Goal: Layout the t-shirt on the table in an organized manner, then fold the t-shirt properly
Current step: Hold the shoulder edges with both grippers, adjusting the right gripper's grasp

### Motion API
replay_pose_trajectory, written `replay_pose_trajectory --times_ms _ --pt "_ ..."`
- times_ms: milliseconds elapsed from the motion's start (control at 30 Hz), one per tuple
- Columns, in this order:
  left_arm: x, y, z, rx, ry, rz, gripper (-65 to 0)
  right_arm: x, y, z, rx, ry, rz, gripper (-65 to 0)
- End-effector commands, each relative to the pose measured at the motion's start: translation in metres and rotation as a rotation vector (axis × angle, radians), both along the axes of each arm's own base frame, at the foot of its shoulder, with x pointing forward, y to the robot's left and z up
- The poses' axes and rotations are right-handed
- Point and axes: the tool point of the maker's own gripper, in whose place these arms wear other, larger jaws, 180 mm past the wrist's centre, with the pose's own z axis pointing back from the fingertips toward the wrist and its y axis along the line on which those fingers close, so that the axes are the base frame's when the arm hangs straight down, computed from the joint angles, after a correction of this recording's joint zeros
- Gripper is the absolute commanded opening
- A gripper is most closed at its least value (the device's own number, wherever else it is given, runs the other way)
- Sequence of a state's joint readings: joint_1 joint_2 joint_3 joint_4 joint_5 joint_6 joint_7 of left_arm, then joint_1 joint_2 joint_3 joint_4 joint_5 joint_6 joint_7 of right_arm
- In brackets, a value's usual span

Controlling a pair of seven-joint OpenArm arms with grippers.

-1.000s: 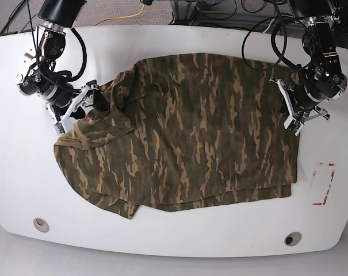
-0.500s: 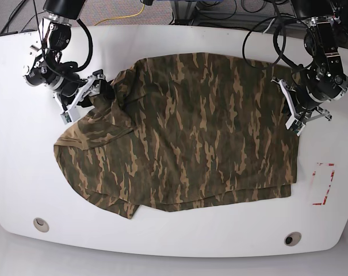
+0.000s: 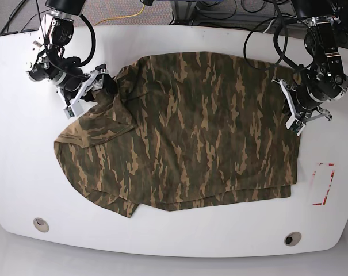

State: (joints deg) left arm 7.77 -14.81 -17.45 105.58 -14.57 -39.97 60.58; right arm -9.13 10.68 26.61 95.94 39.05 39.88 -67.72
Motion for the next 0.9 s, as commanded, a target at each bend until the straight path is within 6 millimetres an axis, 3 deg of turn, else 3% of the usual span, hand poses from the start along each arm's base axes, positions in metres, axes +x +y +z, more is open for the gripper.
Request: replay_pose_trajectory --times_ms 0,867 --pt "0.006 0.001 0.010 0.003 -0.037 -0.009 -64.6 0.009 -0.003 0.012 -0.001 -0.049 0.002 -18.2" --pt "0.007 0.005 0.012 0.015 -0.038 -0.011 -64.6 0.004 0.008 0.018 0.072 -0.031 0.034 -18.4"
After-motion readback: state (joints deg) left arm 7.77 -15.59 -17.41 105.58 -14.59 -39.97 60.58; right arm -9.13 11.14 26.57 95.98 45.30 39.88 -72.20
